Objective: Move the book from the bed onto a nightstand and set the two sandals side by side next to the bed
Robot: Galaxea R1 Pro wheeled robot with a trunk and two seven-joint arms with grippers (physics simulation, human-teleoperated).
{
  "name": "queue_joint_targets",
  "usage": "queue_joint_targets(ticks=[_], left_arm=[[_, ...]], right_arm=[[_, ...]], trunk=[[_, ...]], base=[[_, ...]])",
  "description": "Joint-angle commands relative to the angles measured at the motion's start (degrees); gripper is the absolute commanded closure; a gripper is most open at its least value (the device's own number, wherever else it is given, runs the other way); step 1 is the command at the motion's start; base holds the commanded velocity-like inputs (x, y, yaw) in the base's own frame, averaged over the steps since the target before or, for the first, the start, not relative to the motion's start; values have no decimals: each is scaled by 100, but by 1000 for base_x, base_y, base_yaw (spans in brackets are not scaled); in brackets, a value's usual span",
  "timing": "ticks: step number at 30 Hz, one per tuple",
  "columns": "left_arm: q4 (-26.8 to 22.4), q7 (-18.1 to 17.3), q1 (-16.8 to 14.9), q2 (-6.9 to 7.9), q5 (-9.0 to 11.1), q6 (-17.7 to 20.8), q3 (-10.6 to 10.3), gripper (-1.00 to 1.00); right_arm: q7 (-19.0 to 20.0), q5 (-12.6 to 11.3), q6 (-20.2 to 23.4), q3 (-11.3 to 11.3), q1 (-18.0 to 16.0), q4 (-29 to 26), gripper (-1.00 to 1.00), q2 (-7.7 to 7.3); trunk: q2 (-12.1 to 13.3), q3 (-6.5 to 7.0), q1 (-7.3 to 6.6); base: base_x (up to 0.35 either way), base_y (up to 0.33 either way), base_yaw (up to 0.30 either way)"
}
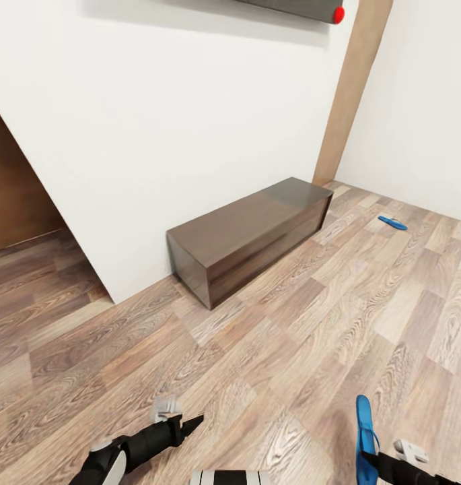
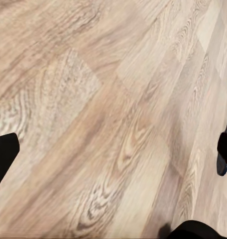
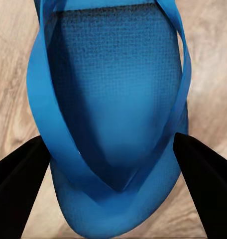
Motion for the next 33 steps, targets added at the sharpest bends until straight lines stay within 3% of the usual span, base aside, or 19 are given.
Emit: queue_joint_targets(ticks=[1, 8, 24, 25, 29, 33], left_arm=[[125, 6, -2, 2, 54, -47, 2, -100], [623, 30, -2, 4, 54, -487, 17, -100], [648, 17, -2, 64, 50, -524, 18, -100], [654, 15, -2, 113, 55, -524, 22, -100], [671, 26, -2, 302, 66, -524, 26, -100], [680, 39, 27, 348, 68, -722, 21, -100]], right_arm=[[76, -24, 52, -47, -2, 87, 100, 4], [154, -14, 4, -46, -2, 487, 100, 13], [162, -11, 5, -29, -2, 519, 100, 19], [167, -11, 6, -14, -3, 498, 100, 42], [163, -11, 12, -8, -2, 463, 100, 485], [161, -11, 2, -8, -2, 473, 100, 613]], trunk=[[0, 19, -4], [9, 174, -22], [31, 528, -63], [32, 550, -65], [37, 639, -76], [43, 728, -86]], base=[[0, 0, 0], [0, 0, 0], [0, 0, 0], [0, 0, 0], [0, 0, 0], [0, 0, 0]])
